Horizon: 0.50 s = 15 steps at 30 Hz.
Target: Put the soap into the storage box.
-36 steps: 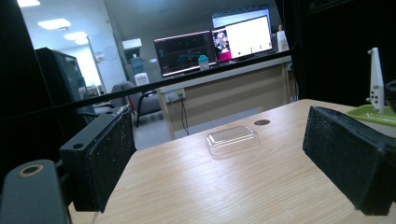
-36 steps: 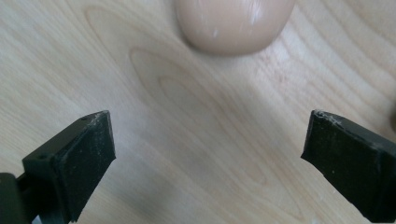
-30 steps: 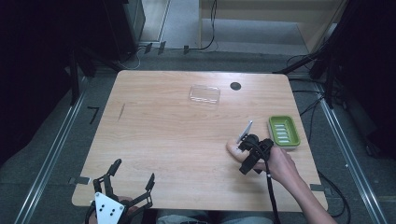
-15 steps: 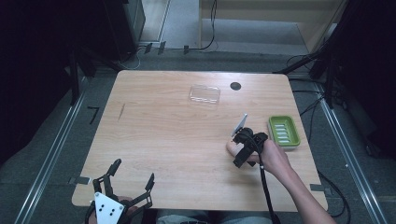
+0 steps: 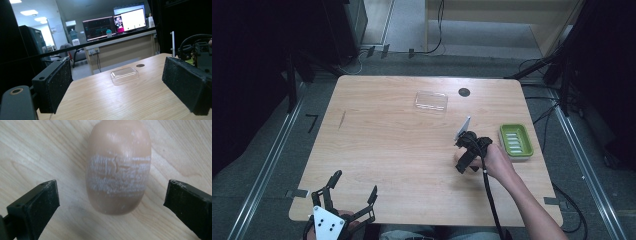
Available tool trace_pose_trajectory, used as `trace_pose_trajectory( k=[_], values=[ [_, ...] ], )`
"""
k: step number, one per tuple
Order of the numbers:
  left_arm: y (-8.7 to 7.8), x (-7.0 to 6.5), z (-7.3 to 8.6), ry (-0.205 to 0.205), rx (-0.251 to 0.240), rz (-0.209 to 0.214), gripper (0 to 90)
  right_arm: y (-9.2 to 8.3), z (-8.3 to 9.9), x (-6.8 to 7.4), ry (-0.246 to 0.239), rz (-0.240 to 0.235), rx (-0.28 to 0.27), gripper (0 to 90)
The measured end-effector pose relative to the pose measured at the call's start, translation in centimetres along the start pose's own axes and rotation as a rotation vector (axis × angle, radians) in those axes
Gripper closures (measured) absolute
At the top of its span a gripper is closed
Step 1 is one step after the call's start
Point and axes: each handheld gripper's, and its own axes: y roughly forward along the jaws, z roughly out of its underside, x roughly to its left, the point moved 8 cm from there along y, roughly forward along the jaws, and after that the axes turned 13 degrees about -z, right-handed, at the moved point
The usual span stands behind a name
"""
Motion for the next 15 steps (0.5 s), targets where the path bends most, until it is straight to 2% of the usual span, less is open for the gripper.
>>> trace_pose_trajectory(
  k=[7,14,15],
  values=[
    [0.0,0.0,0.0,-0.002,0.0,0.0,9.9,0.2,-0.9,-0.5,0.03,-0.014,-0.011,0.1],
    [0.0,0.0,0.0,-0.001,0.0,0.0,9.9,0.7,-1.2,-0.6,0.041,-0.035,-0.006,9.3],
    [0.0,0.0,0.0,-0.002,0.0,0.0,9.9,0.7,-1.2,-0.6,0.045,-0.033,-0.006,13.9]
  ],
)
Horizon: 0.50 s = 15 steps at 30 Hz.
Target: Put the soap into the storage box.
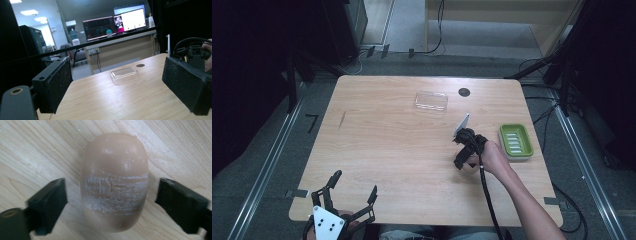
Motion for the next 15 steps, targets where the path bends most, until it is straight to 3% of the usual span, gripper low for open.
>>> trace_pose_trajectory(
  k=[15],
  values=[
    [-0.03,0.04,-0.01,0.002,-0.001,0.0,9.9,0.64,0.13,-0.15,0.009,0.015,0.03,31.9]
  ],
)
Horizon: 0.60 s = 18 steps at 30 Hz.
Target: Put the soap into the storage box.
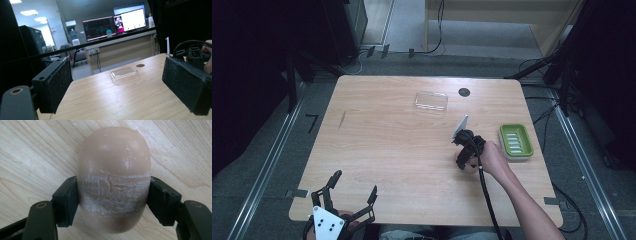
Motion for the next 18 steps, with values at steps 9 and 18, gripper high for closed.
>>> trace_pose_trajectory(
  k=[9,18],
  values=[
    [-0.01,0.01,-0.01,0.0,0.0,-0.001,9.9,0.17,0.03,0.02,-0.001,0.008,0.006,33.1],
    [0.0,-0.03,-0.02,-0.001,-0.001,0.0,9.9,0.01,0.16,0.07,-0.017,0.011,0.031,33.4]
  ],
)
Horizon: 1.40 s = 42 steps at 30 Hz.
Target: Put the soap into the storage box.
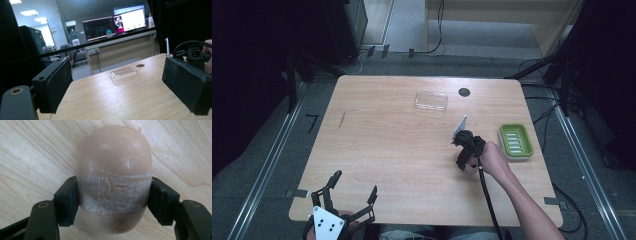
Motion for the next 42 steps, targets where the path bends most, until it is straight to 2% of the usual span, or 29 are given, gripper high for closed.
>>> trace_pose_trajectory(
  k=[17,32,42],
  values=[
    [0.0,0.0,0.0,0.001,-0.002,0.0,9.9,-1.5,0.5,0.1,-0.02,0.009,-0.028,33.4],
    [0.0,0.1,0.0,-0.001,-0.002,-0.002,9.9,-2.4,2.0,-0.6,-0.006,0.019,-0.025,33.4],
    [0.0,0.1,0.0,-0.003,-0.001,-0.004,9.9,-2.9,3.7,-1.4,0.009,0.026,-0.017,33.4]
  ],
)
